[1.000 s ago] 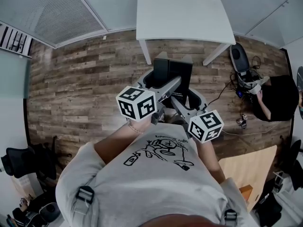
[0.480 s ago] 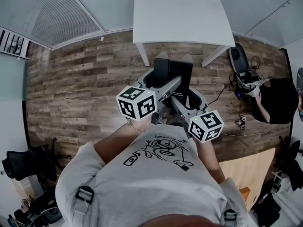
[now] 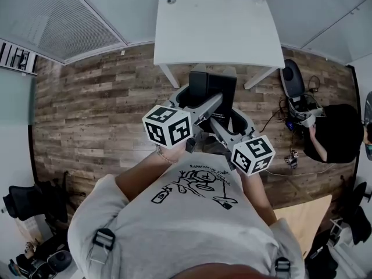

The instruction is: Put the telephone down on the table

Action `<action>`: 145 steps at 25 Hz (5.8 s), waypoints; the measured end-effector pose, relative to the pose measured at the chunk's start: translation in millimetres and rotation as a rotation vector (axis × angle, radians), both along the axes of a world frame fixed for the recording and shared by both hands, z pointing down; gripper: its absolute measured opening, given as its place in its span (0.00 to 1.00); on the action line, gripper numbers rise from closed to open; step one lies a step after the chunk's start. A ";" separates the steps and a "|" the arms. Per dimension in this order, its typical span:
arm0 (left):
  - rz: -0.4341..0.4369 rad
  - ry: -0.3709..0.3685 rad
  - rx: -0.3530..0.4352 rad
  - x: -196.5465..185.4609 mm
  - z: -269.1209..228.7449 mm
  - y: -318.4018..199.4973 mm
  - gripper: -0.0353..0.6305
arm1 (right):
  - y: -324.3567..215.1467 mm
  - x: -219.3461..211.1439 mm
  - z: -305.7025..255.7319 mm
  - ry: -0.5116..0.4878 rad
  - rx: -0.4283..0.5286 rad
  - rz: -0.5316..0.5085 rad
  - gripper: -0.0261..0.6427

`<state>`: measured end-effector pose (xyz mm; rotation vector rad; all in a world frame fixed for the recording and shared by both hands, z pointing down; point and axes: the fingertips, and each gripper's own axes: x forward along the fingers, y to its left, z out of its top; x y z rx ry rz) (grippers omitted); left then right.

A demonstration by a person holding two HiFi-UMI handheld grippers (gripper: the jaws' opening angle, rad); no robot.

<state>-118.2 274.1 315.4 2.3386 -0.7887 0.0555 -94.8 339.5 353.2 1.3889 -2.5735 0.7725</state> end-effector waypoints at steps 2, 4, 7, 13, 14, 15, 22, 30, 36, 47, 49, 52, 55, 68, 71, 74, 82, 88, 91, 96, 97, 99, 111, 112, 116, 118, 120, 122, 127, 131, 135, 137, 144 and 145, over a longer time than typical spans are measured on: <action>-0.006 0.001 -0.001 13.4 -0.6 -10.6 0.59 | -10.8 13.8 -0.8 -0.001 0.001 -0.004 0.41; -0.012 0.002 -0.002 25.7 -0.7 -19.5 0.59 | -19.8 26.5 -1.0 -0.002 0.003 -0.009 0.41; -0.017 0.003 -0.006 45.1 0.2 -30.6 0.59 | -30.8 46.4 -0.5 -0.005 0.005 -0.013 0.41; -0.023 0.008 -0.013 86.9 0.7 -50.9 0.59 | -51.0 88.7 -0.9 -0.004 0.002 -0.018 0.41; -0.023 0.009 -0.014 93.5 0.5 -54.1 0.59 | -54.2 95.4 -1.1 -0.003 0.001 -0.018 0.41; -0.024 0.010 -0.014 99.5 0.5 -57.6 0.59 | -57.9 101.5 -1.1 -0.003 0.001 -0.020 0.41; -0.049 0.022 -0.037 125.8 5.8 -79.9 0.59 | -80.2 130.1 1.9 -0.002 -0.005 -0.039 0.41; -0.063 0.014 -0.046 131.9 13.2 -104.1 0.59 | -104.6 136.7 8.9 -0.011 -0.020 -0.052 0.41; -0.070 0.014 -0.048 129.6 18.3 -135.1 0.59 | -135.7 134.9 13.6 -0.010 -0.026 -0.060 0.41; -0.077 0.017 -0.059 117.9 27.3 -250.7 0.59 | -251.3 123.9 22.0 -0.007 -0.041 -0.071 0.41; -0.080 0.018 -0.062 114.1 27.1 -274.6 0.59 | -275.3 120.2 21.6 -0.006 -0.044 -0.075 0.41; -0.089 0.023 -0.067 106.2 27.7 -311.8 0.59 | -312.7 112.9 21.6 -0.003 -0.047 -0.082 0.41; -0.094 0.023 -0.070 100.9 30.1 -349.1 0.59 | -350.0 108.0 23.6 -0.001 -0.052 -0.088 0.41; -0.116 0.032 -0.095 87.2 33.8 -456.9 0.59 | -457.9 96.0 25.1 0.002 -0.070 -0.111 0.41; -0.118 0.029 -0.094 91.0 32.1 -464.4 0.59 | -465.6 99.8 23.5 -0.003 -0.067 -0.114 0.41; -0.126 0.029 -0.098 96.7 33.6 -466.6 0.59 | -467.9 106.1 24.9 -0.004 -0.066 -0.122 0.41; -0.147 0.039 -0.118 125.3 41.2 -469.7 0.59 | -471.1 136.4 31.0 0.003 -0.086 -0.137 0.41; -0.137 0.040 -0.117 130.5 41.4 -471.4 0.59 | -472.5 141.4 31.0 0.002 -0.090 -0.127 0.41; -0.130 0.039 -0.127 130.8 43.9 -470.8 0.59 | -471.4 141.3 32.9 -0.001 -0.097 -0.121 0.41; -0.115 0.025 -0.152 135.2 57.6 -470.6 0.59 | -470.3 144.4 45.2 -0.009 -0.124 -0.108 0.41; -0.114 0.024 -0.158 133.5 61.0 -471.3 0.59 | -470.7 142.6 48.2 -0.009 -0.129 -0.108 0.41; -0.114 0.025 -0.169 132.1 67.1 -472.3 0.59 | -471.3 141.3 53.5 -0.008 -0.138 -0.107 0.41; -0.100 -0.008 -0.205 145.1 101.4 -474.3 0.59 | -472.2 152.3 87.1 -0.025 -0.187 -0.100 0.41; -0.100 -0.010 -0.207 145.5 104.3 -474.3 0.59 | -472.1 152.7 90.1 -0.026 -0.192 -0.101 0.41; -0.097 -0.019 -0.219 147.8 117.4 -476.1 0.59 | -473.6 154.6 102.7 -0.031 -0.211 -0.101 0.41; -0.093 -0.021 -0.227 148.8 126.4 -478.9 0.59 | -476.1 155.4 111.1 -0.030 -0.221 -0.098 0.41; -0.090 -0.020 -0.234 150.7 135.1 -481.7 0.59 | -478.6 157.1 119.3 -0.028 -0.231 -0.096 0.41; -0.089 -0.019 -0.239 154.5 142.9 -482.6 0.59 | -479.2 160.7 126.9 -0.026 -0.239 -0.095 0.41; -0.089 -0.026 -0.256 156.5 165.0 -492.8 0.59 | -489.0 162.6 147.9 -0.029 -0.261 -0.094 0.41; -0.087 -0.039 -0.259 158.6 179.0 -494.9 0.59 | -491.0 164.0 162.6 -0.035 -0.273 -0.097 0.41; -0.091 -0.054 -0.272 162.9 198.6 -500.0 0.59 | -495.8 168.1 181.8 -0.045 -0.290 -0.095 0.41; -0.096 -0.052 -0.290 164.8 210.4 -503.3 0.59 | -499.0 170.8 191.7 -0.046 -0.300 -0.096 0.41; -0.107 -0.046 -0.321 166.2 243.5 -509.0 0.59 | -504.3 173.1 222.7 -0.043 -0.334 -0.107 0.41; -0.109 -0.046 -0.326 167.0 249.8 -510.0 0.59 | -505.3 174.1 228.6 -0.042 -0.340 -0.110 0.41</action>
